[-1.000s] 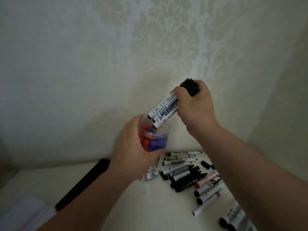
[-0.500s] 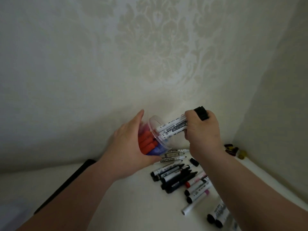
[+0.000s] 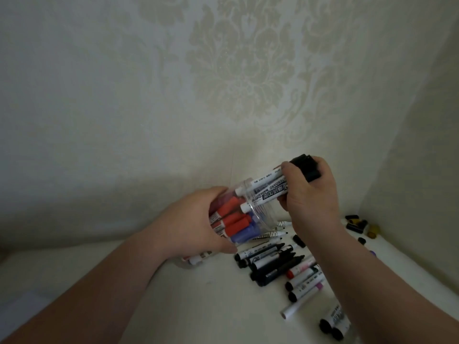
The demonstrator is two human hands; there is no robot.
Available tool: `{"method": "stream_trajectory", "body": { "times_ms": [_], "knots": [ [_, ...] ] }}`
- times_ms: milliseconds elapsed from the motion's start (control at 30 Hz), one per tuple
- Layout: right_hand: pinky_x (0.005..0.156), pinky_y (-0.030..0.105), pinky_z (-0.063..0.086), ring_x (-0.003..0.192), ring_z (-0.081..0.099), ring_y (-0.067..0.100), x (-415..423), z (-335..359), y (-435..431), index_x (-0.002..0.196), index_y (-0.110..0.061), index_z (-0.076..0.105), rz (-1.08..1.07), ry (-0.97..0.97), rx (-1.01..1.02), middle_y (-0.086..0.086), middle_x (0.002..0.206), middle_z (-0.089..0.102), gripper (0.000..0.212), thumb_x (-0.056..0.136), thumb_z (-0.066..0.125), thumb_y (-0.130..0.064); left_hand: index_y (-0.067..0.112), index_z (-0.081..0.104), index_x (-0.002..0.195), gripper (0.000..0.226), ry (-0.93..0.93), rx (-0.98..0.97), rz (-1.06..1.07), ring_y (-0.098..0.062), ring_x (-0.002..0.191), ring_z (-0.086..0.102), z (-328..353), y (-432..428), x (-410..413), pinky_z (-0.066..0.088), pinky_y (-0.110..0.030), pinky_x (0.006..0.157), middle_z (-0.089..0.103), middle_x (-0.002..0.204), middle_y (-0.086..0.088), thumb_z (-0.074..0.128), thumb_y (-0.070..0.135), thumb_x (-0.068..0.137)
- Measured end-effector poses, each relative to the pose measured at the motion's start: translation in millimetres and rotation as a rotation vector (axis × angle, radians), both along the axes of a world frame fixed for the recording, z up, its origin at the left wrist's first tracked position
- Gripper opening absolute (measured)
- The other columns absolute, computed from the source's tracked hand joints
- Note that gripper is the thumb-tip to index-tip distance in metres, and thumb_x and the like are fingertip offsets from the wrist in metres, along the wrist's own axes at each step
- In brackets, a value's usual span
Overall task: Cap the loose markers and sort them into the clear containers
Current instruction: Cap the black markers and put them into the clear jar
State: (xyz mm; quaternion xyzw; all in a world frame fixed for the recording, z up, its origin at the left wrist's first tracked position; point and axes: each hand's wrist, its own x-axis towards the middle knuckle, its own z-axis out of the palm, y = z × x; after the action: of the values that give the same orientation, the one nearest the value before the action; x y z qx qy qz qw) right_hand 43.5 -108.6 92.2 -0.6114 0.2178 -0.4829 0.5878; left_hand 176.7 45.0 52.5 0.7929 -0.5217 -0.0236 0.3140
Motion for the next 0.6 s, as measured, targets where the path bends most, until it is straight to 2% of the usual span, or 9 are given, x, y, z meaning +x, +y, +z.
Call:
{"method": "stream_trajectory", "body": {
  "times_ms": [100,167,267,367,433,500,600],
  "knots": [
    [0.051,0.029,0.056,0.061,0.062,0.009,-5.1,-0.2,0.1,0.097,-0.023,0.057,-0.077,0.112,-0.206,0.001,0.08,0.063,0.016,0.088,0.069,-0.02,0.046,0.049,0.118,0.085,0.008,-0.022,-0.003,0.009,0.084,0.063,-4.0,0.0,-1.7,0.057,-0.026,0.077,0.065,0.1,0.027,0.093,0.053,0.045],
    [0.052,0.03,0.057,0.062,0.061,0.009,-9.1,3.1,-5.2,0.095,-0.026,0.055,-0.159,0.103,-0.259,-0.001,0.08,0.061,0.016,0.088,0.069,-0.02,0.051,0.042,0.124,0.093,0.022,-0.032,-0.002,0.011,0.088,0.062,-5.4,0.4,-2.0,0.056,-0.021,0.079,0.062,0.104,0.03,0.093,0.053,0.046],
    [0.044,0.026,0.046,0.055,0.053,0.013,-11.3,6.1,-18.6,0.091,-0.02,0.054,-0.176,0.013,-0.019,0.001,0.075,0.055,0.01,0.091,0.065,-0.019,0.049,0.04,0.129,0.097,0.04,-0.056,0.006,0.01,0.088,0.063,-6.1,0.8,-2.8,0.055,-0.018,0.075,0.059,0.108,0.029,0.094,0.049,0.048],
    [0.041,0.022,0.038,0.053,0.047,0.012,-7.6,-2.2,-22.1,0.088,-0.012,0.052,0.029,-0.058,0.229,0.002,0.067,0.05,0.011,0.094,0.062,-0.013,0.045,0.047,0.124,0.088,0.091,-0.071,-0.023,0.008,0.079,0.065,-5.9,-0.3,-4.8,0.053,-0.014,0.064,0.064,0.102,0.024,0.096,0.039,0.051],
    [0.039,0.023,0.033,0.048,0.043,0.014,-5.6,-9.8,-21.8,0.085,-0.009,0.05,0.154,-0.053,0.269,0.004,0.062,0.048,0.013,0.095,0.058,-0.01,0.047,0.049,0.124,0.088,0.122,-0.065,-0.051,0.012,0.084,0.064,-4.4,-0.8,-5.7,0.051,-0.012,0.069,0.065,0.102,0.028,0.097,0.041,0.05],
    [0.038,0.026,0.029,0.042,0.037,0.016,-5.3,-12.9,-21.9,0.08,-0.009,0.048,0.209,-0.046,0.277,0.005,0.057,0.045,0.018,0.097,0.055,-0.01,0.048,0.049,0.128,0.092,0.133,-0.054,-0.077,0.012,0.09,0.064,-3.6,-1.6,-5.7,0.052,-0.017,0.078,0.065,0.106,0.032,0.096,0.044,0.049],
    [0.039,0.025,0.033,0.043,0.038,0.016,-5.3,-13.2,-23.2,0.081,-0.008,0.051,0.238,-0.047,0.323,0.006,0.059,0.05,0.016,0.096,0.056,-0.011,0.049,0.05,0.129,0.092,0.147,-0.07,-0.109,0.011,0.093,0.065,-3.2,-2.9,-6.1,0.053,-0.018,0.081,0.065,0.109,0.034,0.097,0.04,0.051]
  ]
}}
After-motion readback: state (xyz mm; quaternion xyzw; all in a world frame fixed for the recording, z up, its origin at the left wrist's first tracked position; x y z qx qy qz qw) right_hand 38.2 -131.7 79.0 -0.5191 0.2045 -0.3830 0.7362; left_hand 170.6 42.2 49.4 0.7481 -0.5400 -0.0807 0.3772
